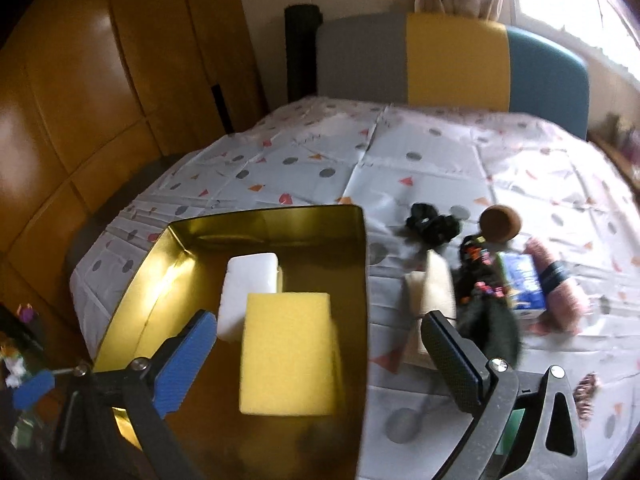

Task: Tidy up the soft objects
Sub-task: 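Carry the yellow sponge into the gold tray and open the right tool, then move the left tool to the black braided hair piece and grasp it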

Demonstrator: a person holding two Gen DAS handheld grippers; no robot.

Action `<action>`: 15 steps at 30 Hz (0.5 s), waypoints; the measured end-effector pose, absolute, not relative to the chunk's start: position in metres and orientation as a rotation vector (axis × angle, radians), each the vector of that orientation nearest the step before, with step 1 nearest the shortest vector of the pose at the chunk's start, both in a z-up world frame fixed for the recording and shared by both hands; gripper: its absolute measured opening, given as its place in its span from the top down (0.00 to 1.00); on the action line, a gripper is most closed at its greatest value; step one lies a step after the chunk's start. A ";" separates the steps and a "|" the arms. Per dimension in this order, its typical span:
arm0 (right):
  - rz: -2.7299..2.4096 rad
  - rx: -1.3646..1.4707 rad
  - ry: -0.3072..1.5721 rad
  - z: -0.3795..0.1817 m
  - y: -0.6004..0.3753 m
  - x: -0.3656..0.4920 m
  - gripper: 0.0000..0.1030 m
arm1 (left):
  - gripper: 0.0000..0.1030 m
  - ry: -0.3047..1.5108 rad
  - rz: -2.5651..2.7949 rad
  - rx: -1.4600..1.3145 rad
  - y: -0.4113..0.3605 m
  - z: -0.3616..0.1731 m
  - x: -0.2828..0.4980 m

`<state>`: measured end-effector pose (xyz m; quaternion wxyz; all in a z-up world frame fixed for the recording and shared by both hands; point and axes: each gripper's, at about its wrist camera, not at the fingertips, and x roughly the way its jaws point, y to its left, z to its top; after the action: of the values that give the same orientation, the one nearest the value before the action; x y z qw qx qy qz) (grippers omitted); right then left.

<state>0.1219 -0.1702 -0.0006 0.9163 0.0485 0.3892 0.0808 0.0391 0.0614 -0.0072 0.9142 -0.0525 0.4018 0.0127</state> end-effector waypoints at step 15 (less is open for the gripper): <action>0.054 -0.044 0.723 0.009 -0.255 0.068 0.00 | 0.16 0.828 -0.034 -0.076 0.040 -0.007 0.032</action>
<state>0.0676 -0.2549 0.0095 0.9348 -0.0213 0.3535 0.0262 0.0323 0.0396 -0.0072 0.9146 -0.0371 0.4024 -0.0166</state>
